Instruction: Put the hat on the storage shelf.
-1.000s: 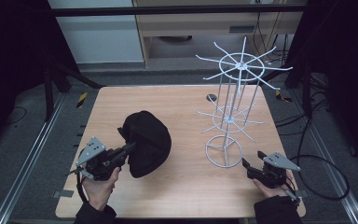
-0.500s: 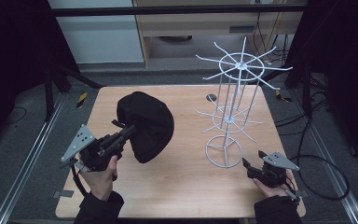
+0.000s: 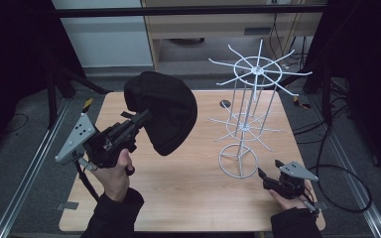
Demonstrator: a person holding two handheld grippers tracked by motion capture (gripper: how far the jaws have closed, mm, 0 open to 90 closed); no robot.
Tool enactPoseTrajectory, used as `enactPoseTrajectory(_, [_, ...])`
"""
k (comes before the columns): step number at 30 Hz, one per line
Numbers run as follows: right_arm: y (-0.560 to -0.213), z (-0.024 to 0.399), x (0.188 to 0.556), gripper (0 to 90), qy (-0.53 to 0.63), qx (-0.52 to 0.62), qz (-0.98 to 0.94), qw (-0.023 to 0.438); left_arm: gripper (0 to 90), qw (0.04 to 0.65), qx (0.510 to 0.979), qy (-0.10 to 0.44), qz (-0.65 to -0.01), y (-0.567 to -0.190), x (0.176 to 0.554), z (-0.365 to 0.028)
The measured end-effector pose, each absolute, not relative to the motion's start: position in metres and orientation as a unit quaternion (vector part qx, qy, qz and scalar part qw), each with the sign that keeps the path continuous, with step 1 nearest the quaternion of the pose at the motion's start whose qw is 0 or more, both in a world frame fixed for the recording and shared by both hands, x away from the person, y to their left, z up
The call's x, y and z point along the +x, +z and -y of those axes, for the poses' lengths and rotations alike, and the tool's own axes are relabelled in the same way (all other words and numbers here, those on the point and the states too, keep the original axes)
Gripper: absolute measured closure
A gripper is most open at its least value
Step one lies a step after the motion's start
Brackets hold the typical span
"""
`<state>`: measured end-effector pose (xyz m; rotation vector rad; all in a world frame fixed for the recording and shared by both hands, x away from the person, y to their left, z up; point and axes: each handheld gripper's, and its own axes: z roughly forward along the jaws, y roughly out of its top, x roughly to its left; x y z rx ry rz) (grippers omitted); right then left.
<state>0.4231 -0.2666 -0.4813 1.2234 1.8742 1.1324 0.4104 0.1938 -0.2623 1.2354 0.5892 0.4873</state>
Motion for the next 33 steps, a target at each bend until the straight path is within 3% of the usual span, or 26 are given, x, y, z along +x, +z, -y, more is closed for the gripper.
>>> enactPoseTrajectory(20, [-0.482, 0.266, 0.424, 28.7, 0.431, 0.463, -0.711, 0.308, 88.7, 0.804, 0.509, 0.210, -0.224, -0.211, 0.412, -0.147])
enactPoseTrajectory(33, [-0.482, 0.266, 0.424, 28.2, 0.428, 0.464, -0.713, 0.306, 88.3, 0.787, 0.536, 0.187, -0.243, -0.235, 0.426, -0.136])
